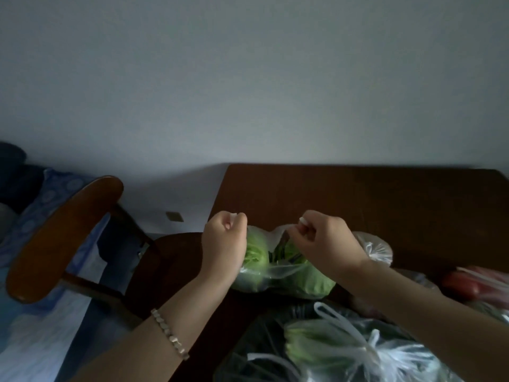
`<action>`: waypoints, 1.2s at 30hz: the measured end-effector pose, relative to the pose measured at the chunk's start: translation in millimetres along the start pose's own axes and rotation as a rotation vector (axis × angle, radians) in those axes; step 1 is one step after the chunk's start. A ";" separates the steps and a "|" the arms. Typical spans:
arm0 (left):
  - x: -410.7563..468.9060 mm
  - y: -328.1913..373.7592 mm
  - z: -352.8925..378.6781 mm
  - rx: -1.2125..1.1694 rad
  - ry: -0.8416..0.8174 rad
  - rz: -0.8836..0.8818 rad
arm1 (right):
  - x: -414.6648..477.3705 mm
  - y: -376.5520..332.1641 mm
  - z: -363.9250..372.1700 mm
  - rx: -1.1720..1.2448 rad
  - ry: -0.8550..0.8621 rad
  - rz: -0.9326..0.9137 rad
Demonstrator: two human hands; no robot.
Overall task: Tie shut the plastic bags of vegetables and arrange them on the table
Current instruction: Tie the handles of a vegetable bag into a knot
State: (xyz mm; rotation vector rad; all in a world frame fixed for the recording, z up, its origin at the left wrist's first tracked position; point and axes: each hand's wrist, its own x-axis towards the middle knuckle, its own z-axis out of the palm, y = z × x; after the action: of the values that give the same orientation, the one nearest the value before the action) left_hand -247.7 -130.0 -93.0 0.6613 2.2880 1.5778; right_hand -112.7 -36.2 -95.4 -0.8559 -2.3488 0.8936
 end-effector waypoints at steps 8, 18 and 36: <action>-56.0 -13.8 -9.7 0.022 -0.162 0.101 | -46.8 18.3 -6.7 0.047 0.128 -0.140; -77.2 -36.0 16.8 0.051 -0.289 0.335 | -58.5 28.3 10.5 0.507 -0.119 0.065; -61.1 -30.3 23.9 -0.142 -0.489 -0.355 | -56.5 32.2 42.9 0.605 -0.237 0.406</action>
State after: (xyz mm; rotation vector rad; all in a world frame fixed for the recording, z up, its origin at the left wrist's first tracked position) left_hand -190.4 -151.4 -131.4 0.5004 1.7972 1.2339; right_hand -88.1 -74.1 -158.9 -1.0084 -1.9113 1.8371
